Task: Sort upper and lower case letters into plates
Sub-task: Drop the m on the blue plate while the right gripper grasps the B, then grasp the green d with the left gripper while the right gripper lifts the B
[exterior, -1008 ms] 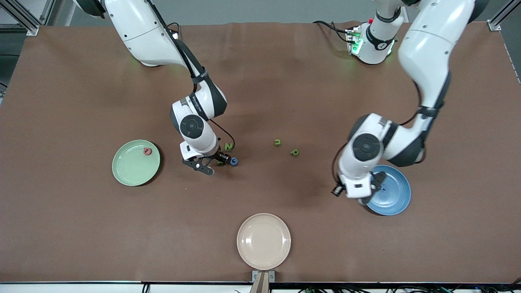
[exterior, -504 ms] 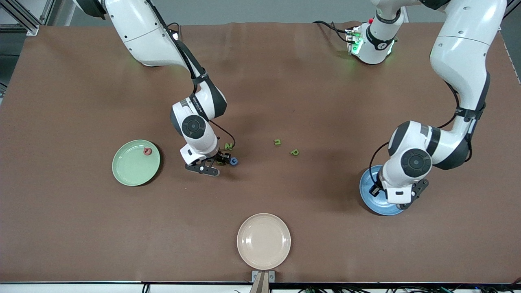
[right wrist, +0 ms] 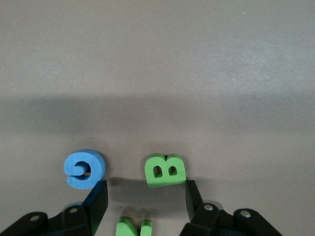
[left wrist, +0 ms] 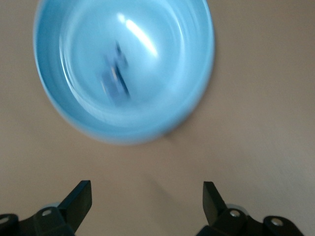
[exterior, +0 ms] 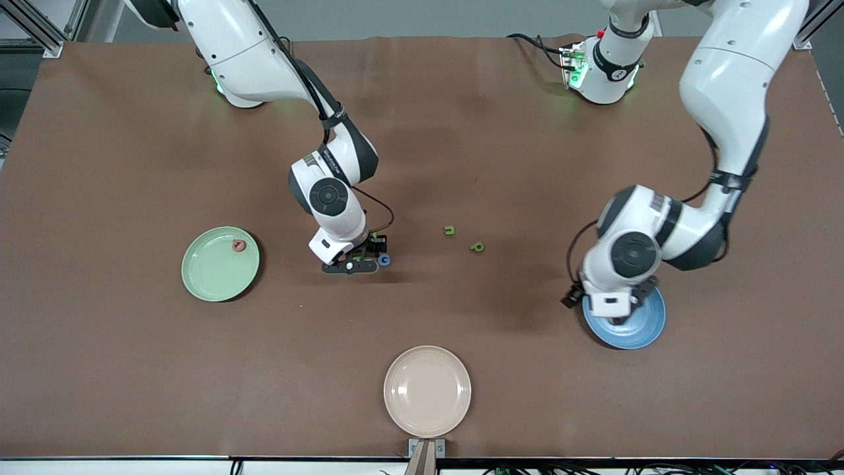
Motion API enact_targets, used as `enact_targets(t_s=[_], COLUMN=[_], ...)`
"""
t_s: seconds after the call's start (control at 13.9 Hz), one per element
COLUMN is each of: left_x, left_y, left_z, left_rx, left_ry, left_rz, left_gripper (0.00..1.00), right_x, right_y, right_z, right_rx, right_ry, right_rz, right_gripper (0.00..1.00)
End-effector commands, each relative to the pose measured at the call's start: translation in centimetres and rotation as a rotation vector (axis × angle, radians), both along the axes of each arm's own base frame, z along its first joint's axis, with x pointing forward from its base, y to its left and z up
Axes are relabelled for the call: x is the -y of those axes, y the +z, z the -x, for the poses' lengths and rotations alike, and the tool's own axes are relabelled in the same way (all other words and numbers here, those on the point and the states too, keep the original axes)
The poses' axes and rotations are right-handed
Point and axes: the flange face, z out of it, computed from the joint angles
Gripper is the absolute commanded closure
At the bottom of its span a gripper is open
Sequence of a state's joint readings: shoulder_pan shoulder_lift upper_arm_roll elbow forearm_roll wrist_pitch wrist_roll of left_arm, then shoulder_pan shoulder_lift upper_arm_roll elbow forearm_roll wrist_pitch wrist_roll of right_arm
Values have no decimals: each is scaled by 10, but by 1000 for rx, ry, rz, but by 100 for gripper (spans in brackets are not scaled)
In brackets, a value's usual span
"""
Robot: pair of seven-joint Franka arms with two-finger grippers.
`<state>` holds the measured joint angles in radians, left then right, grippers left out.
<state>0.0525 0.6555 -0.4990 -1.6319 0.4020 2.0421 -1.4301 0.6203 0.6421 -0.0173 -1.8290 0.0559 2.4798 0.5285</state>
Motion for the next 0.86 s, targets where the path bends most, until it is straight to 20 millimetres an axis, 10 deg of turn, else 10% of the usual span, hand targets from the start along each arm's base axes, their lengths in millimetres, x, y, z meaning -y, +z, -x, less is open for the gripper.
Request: enact_targets(t_s=[0.0, 0.36, 0.79], left_x=[70, 157, 167], left_y=[-7, -44, -71], left_z=[36, 86, 114], left_rx=[-3, 49, 64], left_ry=[54, 182, 200], left_rz=[-29, 28, 80], left_gripper=[1, 19, 32], right_x=[4, 18, 19], right_y=[-4, -4, -10], right_z=[-6, -15, -16], right_rx=[10, 13, 10], right_ry=[66, 67, 46], right_rz=[4, 8, 6], right_gripper=[29, 30, 46])
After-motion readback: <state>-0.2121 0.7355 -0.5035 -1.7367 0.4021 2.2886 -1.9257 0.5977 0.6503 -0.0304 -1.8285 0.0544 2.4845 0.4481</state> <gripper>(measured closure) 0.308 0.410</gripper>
